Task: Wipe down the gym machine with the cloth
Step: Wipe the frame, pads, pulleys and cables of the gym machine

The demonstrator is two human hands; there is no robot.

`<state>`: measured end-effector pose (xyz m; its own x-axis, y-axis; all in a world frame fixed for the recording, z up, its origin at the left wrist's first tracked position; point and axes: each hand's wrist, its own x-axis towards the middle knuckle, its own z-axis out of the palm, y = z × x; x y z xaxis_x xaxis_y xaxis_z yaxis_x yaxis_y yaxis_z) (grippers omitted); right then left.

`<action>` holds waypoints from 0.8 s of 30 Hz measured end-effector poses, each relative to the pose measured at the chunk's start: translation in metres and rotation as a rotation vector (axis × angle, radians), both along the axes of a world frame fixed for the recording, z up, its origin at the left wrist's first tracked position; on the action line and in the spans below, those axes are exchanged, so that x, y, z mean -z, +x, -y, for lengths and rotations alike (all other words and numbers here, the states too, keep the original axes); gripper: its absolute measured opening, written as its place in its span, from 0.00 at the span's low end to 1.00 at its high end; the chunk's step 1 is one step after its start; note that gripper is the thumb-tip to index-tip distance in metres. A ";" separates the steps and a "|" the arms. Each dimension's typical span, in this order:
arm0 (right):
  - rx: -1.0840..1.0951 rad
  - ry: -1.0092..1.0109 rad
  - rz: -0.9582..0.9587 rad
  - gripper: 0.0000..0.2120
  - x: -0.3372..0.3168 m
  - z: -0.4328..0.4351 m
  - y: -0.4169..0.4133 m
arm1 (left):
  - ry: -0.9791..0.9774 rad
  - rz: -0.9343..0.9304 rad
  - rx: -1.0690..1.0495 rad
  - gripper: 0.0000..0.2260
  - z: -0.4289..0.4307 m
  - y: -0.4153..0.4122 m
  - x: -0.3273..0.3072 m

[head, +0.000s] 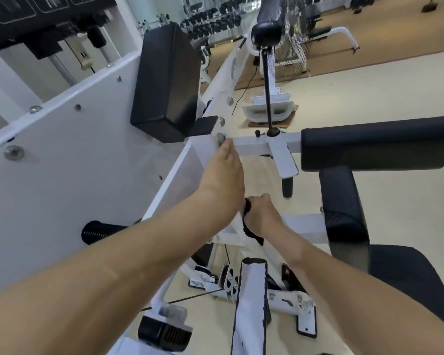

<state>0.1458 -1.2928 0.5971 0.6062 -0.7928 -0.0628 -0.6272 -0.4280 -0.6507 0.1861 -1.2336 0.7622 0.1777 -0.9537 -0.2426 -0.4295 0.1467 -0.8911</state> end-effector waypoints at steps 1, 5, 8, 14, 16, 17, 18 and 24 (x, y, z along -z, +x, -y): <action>-0.039 -0.049 -0.024 0.11 -0.001 0.005 -0.002 | -0.030 -0.117 -0.059 0.27 0.006 -0.005 0.006; -0.086 -0.135 -0.166 0.08 0.013 -0.013 -0.038 | -0.236 -0.744 -0.173 0.15 0.009 -0.028 0.060; -0.042 -0.233 -0.294 0.14 0.016 -0.014 -0.055 | -0.331 -1.166 -0.251 0.11 -0.010 -0.037 0.110; -0.095 -0.408 -0.486 0.22 0.018 -0.011 -0.071 | -0.299 -1.453 -0.456 0.15 -0.016 -0.010 0.140; -0.230 -0.313 -0.388 0.30 0.030 -0.015 -0.050 | -0.354 -1.532 -0.465 0.21 -0.021 -0.009 0.140; -0.243 -0.200 -0.323 0.33 0.031 -0.016 -0.039 | -0.392 -1.560 -0.458 0.25 -0.025 -0.008 0.139; -0.224 -0.105 -0.259 0.35 0.033 -0.014 -0.030 | -0.426 -1.583 -0.422 0.27 -0.030 -0.007 0.139; -0.279 -0.421 -0.595 0.36 0.033 -0.008 -0.032 | -0.426 -1.505 -0.464 0.27 -0.024 -0.015 0.125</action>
